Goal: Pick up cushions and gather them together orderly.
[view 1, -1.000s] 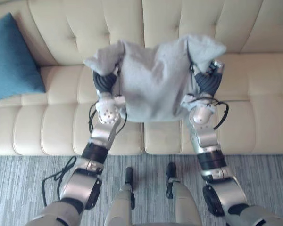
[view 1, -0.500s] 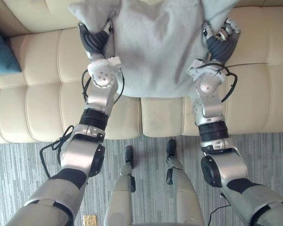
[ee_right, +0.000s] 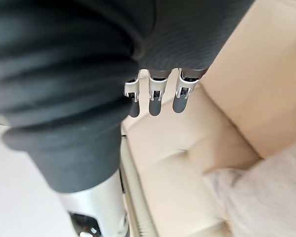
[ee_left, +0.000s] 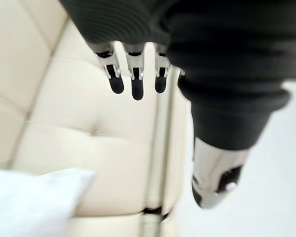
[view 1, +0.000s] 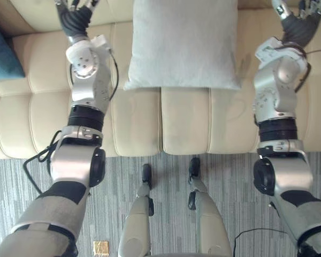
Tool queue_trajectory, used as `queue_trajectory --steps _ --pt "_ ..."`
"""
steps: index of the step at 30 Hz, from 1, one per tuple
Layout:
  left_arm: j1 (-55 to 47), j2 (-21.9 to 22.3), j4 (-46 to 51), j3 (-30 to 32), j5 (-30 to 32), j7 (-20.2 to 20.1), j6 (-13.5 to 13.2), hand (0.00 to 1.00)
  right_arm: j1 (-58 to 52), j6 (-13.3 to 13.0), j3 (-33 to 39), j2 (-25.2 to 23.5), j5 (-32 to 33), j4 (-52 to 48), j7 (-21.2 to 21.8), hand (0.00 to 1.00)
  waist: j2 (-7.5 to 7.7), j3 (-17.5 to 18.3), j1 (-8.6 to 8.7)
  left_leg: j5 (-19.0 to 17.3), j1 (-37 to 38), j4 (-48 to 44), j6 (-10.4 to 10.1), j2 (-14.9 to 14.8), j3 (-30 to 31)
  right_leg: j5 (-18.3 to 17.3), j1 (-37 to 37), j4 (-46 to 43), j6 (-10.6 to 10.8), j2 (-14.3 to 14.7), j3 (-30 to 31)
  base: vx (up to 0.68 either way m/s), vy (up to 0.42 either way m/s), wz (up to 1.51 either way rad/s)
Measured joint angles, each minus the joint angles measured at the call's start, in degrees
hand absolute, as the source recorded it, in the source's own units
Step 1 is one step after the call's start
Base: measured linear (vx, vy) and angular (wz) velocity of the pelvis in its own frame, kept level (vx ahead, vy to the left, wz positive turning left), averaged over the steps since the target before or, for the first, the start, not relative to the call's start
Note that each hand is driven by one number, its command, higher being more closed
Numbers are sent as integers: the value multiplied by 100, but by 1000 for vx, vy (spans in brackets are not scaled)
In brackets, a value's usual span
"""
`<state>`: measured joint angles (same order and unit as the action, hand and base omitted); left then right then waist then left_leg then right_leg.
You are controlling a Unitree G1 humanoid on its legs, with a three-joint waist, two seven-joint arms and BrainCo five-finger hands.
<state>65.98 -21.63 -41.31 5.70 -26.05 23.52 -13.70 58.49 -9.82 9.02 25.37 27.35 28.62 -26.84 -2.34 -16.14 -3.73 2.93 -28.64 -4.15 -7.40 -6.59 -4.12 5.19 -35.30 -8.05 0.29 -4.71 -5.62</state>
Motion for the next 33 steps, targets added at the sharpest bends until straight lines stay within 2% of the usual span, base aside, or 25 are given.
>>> queue_trajectory --steps 3,6,7,8,10,14,17,22,25,33 --pt "-1098 -31 647 208 2 -129 -122 0 -1158 -66 220 46 23 -720 204 0 1 0 3 -2 271 8 2 5 -2 -4 306 70 4 6 -7 60 -20 1" --pt "-2220 109 1097 234 6 -183 -126 0 -2308 -98 336 -64 -37 -1183 376 0 15 10 9 -4 495 59 6 20 5 -7 562 164 7 27 -33 30 -10 2" --pt "-2954 359 1405 239 83 -263 -128 0 -3017 -104 467 -310 -66 -1446 475 0 18 12 5 -14 673 135 22 7 14 -22 736 208 24 54 -39 0 0 0" --pt "-3243 495 1542 234 130 -274 -129 0 -3280 -106 496 -435 -135 -1528 515 0 29 19 6 -28 725 138 40 4 15 -28 806 229 30 62 -40 18 -15 4" --pt "-4323 1082 1845 211 320 -458 -112 0 -4259 -107 550 -915 -445 -1700 734 0 43 34 7 -127 1017 146 125 -3 5 -110 1113 245 51 96 -38 2 -10 6" --pt "-5723 1537 1940 94 607 -810 -61 0 -5563 -95 551 -1544 -944 -1698 1054 0 201 199 1 -247 1276 133 177 0 -9 -187 1398 309 107 97 -24 -39 2 -1" --pt "-6574 1808 1525 123 869 -1162 69 0 -6351 -38 507 -1909 -1344 -1307 1300 0 244 570 6 -286 1456 141 165 -1 -11 -140 1689 545 112 110 -35 10 7 0" --pt "-7014 2084 -129 171 1458 -1533 350 0 -6707 188 347 -2239 -1859 397 1626 0 241 1183 9 -442 1920 141 142 6 -32 -108 2294 848 166 110 -35 51 32 -2" --pt "-7015 2115 -777 238 1868 -1638 453 0 -6704 280 343 -2360 -2096 1280 1769 0 246 1351 7 -486 2168 211 106 15 -36 -104 2564 963 174 102 -43 36 24 1" --pt "-7016 2181 -1533 609 2650 -1699 570 0 -6767 527 442 -2386 -2292 2314 1938 0 247 1650 13 -535 2647 410 96 20 -24 -165 3033 1075 257 93 -61 52 11 0"
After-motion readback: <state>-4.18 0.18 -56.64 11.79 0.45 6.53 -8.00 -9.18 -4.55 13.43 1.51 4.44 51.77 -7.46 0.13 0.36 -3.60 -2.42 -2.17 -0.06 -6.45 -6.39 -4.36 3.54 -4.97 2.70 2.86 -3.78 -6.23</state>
